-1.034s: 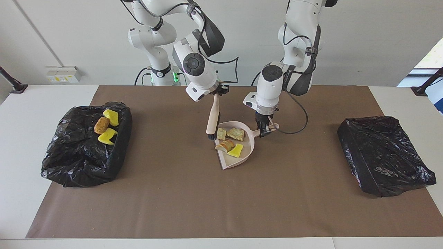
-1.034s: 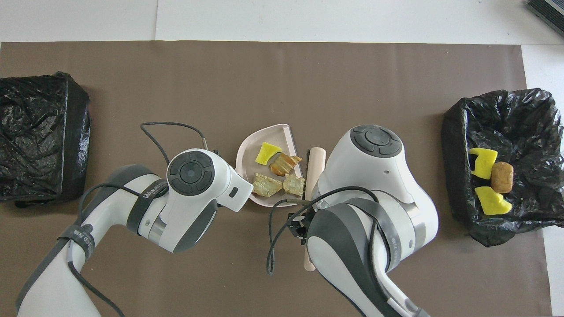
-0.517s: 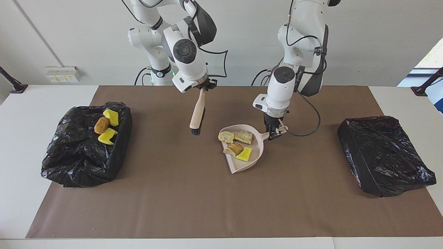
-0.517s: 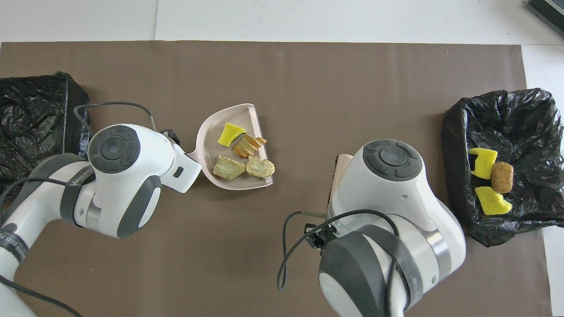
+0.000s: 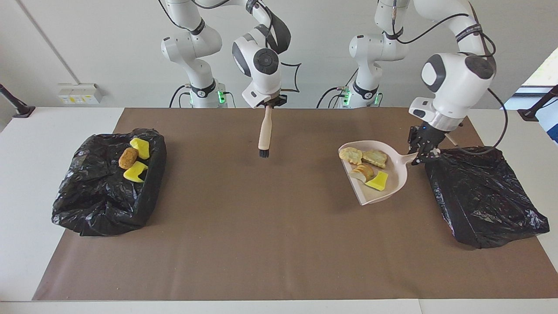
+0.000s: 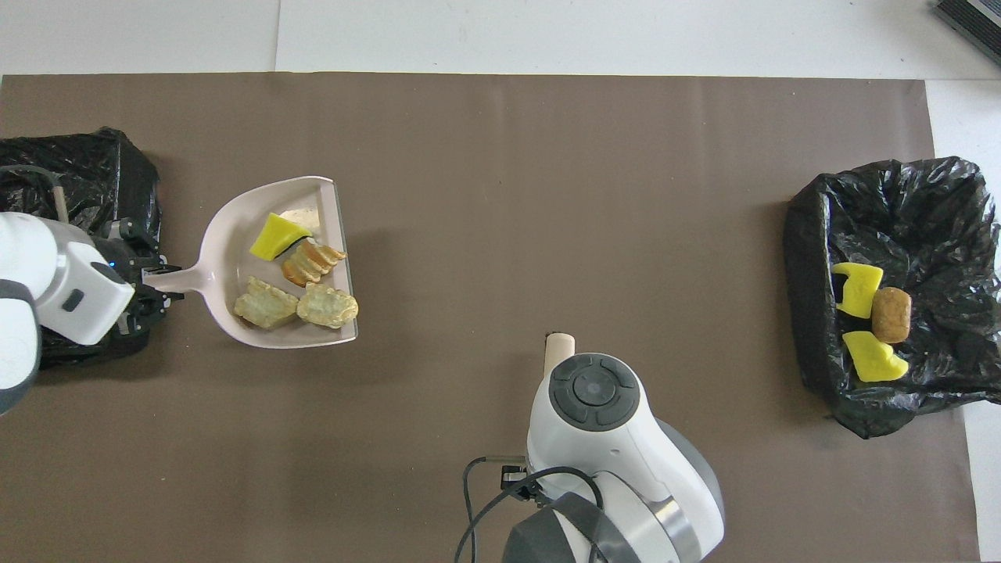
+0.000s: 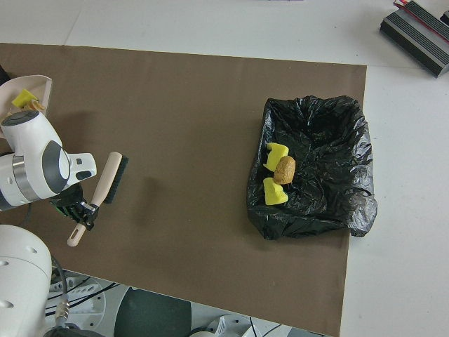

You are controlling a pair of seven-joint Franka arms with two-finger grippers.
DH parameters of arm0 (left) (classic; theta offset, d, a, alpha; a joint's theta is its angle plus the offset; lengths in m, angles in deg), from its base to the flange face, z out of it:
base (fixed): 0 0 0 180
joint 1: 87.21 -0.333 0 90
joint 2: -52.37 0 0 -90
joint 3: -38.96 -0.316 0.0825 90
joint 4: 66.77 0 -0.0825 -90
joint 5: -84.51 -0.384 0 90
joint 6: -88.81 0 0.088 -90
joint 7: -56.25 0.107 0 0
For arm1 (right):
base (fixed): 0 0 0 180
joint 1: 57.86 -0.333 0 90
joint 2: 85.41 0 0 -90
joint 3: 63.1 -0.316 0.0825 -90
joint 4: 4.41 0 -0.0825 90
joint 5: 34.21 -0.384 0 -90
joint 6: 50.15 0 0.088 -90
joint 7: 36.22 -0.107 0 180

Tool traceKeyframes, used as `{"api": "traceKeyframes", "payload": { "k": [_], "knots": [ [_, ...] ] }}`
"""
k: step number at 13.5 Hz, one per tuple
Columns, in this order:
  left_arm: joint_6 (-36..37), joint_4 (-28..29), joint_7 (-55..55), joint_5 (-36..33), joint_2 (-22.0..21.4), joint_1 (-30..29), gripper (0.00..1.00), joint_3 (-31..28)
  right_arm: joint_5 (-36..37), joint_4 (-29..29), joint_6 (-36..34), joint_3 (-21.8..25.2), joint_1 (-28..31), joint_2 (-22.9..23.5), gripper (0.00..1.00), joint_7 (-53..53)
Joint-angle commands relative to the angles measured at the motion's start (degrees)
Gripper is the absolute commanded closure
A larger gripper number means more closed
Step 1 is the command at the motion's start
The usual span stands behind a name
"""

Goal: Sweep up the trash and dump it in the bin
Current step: 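Carry the dustpan to the black bag with the left gripper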

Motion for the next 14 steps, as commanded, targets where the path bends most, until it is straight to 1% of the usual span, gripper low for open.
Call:
{"api": "traceKeyframes", "payload": {
  "k": [1, 3, 5, 6, 8, 10, 11, 12, 13, 14],
  "knots": [
    [5.33, -2.28, 8.96, 5.79, -0.43, -9.9, 1.0, 0.64, -1.45, -2.47, 2.65, 0.05, -0.01, 0.28, 1.0, 2.83],
    [6.3, -3.06, 14.86, 7.29, -0.43, -15.97, 1.0, 0.55, -1.71, -3.88, 4.58, -0.04, -1.15, 0.81, 1.0, 2.32],
    [7.78, -4.73, 15.59, 8.44, -0.08, -21.25, 1.0, 0.46, -2.77, -5.37, 9.92, 0.05, -4.48, 2.57, 1.0, 0.74],
    [8.4, -5.26, 15.59, 8.53, -0.08, -24.15, 1.0, 0.46, -2.86, -5.81, 11.95, 0.05, -5.11, 3.01, 1.0, -0.23],
    [8.32, -7.71, 15.24, 8.7, 0.79, -28.99, 1.0, 0.37, -2.86, -6.52, 12.32, 0.05, -5.38, 2.93, 1.0, 1.07],
    [7.71, -11.31, 14.98, 8.0, 2.81, -31.72, 1.0, -0.06, -2.86, -8.01, 12.41, 0.05, -5.46, 2.49, 0.99, 2.57],
    [7.53, -13.16, 14.8, 7.82, 3.69, -33.3, 1.0, -0.07, -2.86, -8.19, 12.5, 0.05, -5.46, 2.4, 0.97, 3.27],
    [7.36, -15.18, 14.63, 7.56, 4.83, -33.66, 1.0, -0.07, -2.77, -8.37, 12.41, 0.05, -5.46, 2.4, 0.97, 3.45],
    [7.35, -17.72, 14.1, 6.08, 6.49, -33.58, 1.0, -0.07, -2.77, -8.63, 12.32, 0.05, -5.55, 2.31, 0.96, 3.54],
    [6.92, -21.58, 13.14, 3.11, 8.68, -33.49, 1.0, -0.07, -2.68, -8.89, 12.5, 0.05, -5.55, 2.22, 0.93, 3.54]
  ]
}}
